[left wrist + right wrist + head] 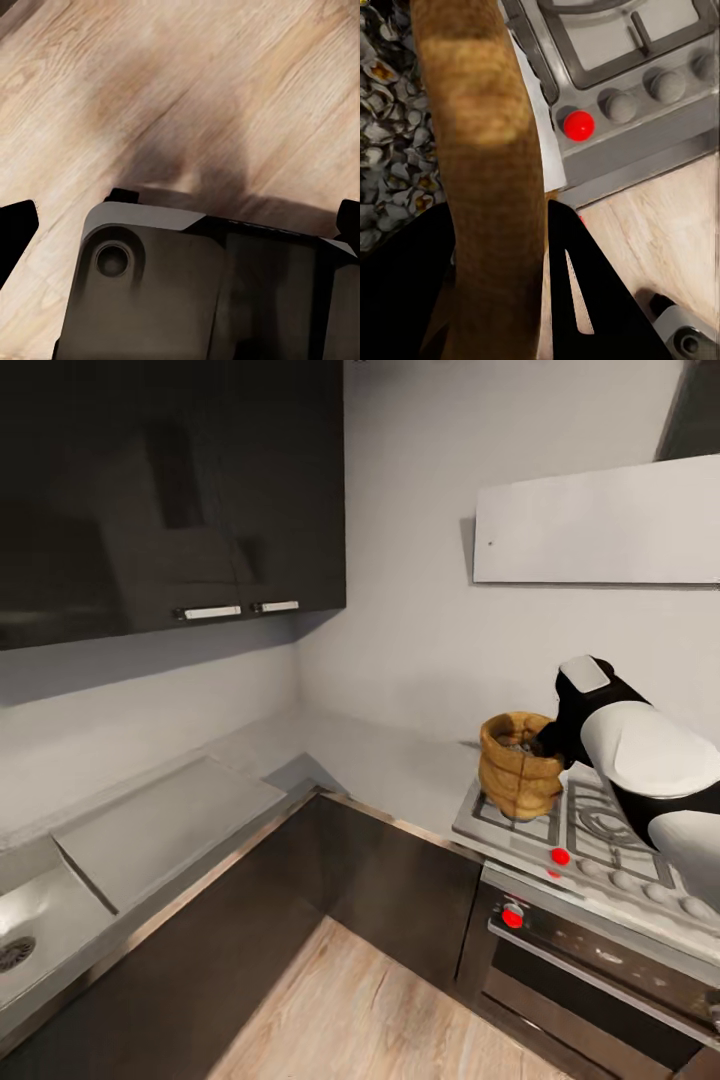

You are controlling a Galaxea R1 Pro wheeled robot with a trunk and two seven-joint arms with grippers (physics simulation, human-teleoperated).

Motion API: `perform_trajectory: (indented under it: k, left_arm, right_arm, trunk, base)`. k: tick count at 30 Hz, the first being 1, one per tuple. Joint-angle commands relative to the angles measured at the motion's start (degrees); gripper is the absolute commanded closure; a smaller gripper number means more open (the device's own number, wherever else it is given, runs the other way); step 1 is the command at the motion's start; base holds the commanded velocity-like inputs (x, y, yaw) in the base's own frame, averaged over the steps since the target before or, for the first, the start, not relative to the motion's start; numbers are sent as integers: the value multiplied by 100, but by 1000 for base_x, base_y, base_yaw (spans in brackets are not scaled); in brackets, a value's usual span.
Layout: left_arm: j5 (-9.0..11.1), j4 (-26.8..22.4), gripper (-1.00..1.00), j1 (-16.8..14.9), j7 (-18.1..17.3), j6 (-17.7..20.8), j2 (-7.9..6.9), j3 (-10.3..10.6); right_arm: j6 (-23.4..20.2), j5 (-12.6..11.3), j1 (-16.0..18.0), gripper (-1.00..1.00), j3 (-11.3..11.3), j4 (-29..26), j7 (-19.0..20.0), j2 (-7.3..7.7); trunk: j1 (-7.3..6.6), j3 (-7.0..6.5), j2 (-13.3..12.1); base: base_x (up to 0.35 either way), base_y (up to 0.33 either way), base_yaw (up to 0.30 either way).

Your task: In the kitchen, take the popcorn bag from the countertop, put it into the microwave, and heat it until the popcorn is cooked so the cooked popcorn ends up inside the bag.

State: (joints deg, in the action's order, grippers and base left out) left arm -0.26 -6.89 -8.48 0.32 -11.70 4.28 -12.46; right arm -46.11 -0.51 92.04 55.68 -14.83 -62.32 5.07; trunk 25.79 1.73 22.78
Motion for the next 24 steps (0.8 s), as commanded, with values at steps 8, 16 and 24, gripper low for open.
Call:
perform_trajectory:
  k: [8, 16, 24]
  left_arm:
    - [-6, 3, -100, -5, 5, -17, 7, -19]
    - [-9, 3, -100, -5, 16, -17, 11, -18]
    - [-7, 3, -100, -5, 13, -17, 11, -19]
  right_arm:
    - [-127, -9, 20, 100, -58, -46, -11, 55]
    - [-189, -19, -54, 100, -56, -46, -14, 43]
    - [-196, -18, -54, 100, -79, -33, -15, 12]
  trunk:
    - [0, 14, 13]
    - [0, 14, 13]
    - [0, 14, 13]
  base:
    - [-343, 0, 0]
    - [-343, 0, 0]
    - [-343, 0, -104]
